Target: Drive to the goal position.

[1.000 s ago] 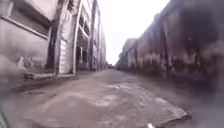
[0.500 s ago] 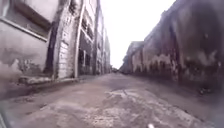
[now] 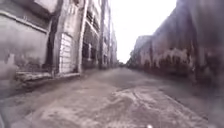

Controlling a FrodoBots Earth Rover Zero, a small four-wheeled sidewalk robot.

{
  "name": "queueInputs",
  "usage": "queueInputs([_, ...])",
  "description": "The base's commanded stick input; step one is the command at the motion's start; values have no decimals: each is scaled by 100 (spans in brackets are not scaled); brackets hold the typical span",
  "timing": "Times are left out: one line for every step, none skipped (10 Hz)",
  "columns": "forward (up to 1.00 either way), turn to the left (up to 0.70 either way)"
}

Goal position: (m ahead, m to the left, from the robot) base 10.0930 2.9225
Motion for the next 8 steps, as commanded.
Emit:
queueInputs([100, 0])
queueInputs([100, 0])
queueInputs([100, 0])
queueInputs([100, 0])
queueInputs([100, 0])
queueInputs([100, 0])
queueInputs([100, 0])
queueInputs([100, 0])
